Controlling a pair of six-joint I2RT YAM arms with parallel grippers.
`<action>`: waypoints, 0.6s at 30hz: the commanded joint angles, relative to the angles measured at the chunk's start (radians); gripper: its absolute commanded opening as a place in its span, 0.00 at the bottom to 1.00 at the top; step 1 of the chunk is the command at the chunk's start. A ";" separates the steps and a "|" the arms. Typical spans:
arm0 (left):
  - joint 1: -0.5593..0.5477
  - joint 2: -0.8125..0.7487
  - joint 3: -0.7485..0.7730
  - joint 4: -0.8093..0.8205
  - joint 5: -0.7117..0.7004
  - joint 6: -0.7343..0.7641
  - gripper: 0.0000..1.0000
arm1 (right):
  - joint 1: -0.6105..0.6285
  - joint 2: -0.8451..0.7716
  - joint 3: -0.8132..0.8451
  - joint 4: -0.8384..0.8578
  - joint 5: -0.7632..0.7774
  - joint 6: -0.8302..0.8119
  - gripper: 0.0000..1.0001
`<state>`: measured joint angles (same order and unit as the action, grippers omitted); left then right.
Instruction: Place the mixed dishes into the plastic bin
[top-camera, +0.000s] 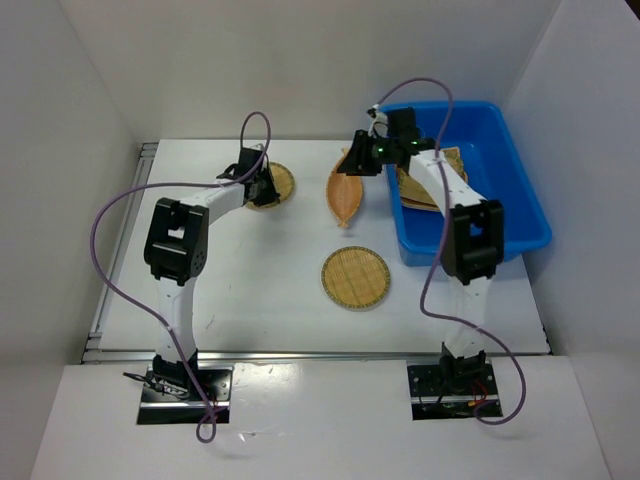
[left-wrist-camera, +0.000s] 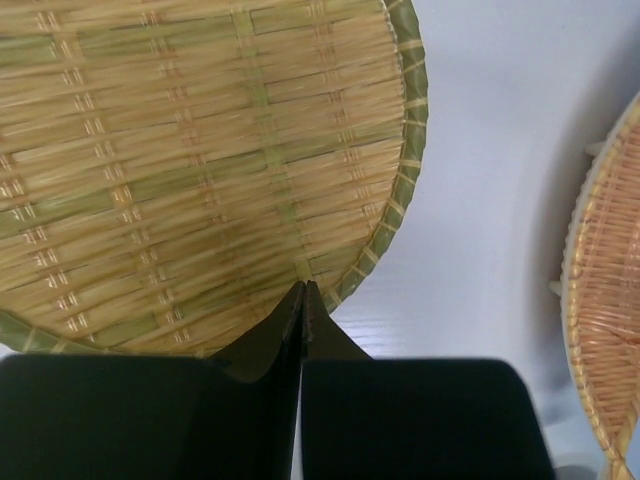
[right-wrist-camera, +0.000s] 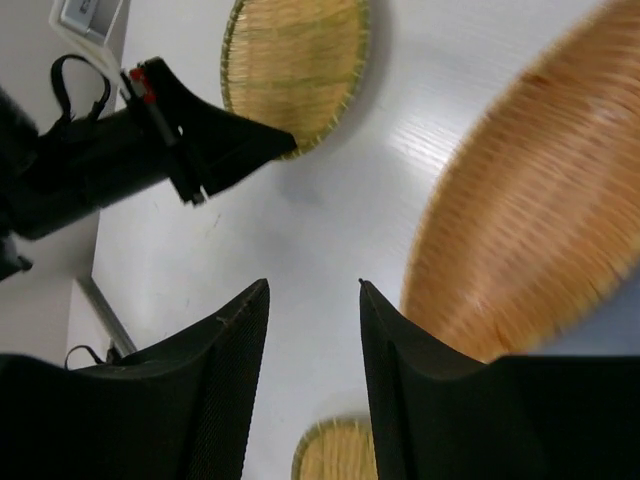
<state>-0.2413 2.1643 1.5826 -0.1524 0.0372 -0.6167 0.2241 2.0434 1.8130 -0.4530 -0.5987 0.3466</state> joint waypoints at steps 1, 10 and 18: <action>-0.007 -0.067 -0.022 0.014 0.024 -0.021 0.00 | 0.086 0.159 0.199 -0.002 -0.101 -0.012 0.48; -0.009 -0.161 -0.007 -0.019 -0.042 0.032 0.00 | 0.161 0.640 0.891 -0.240 -0.046 0.017 0.51; 0.031 -0.271 -0.053 -0.033 -0.033 0.032 0.00 | 0.191 0.747 0.999 -0.273 0.112 0.009 0.51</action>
<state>-0.2211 1.9591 1.5379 -0.1944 0.0128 -0.6033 0.3981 2.7594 2.7384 -0.6800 -0.5766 0.3668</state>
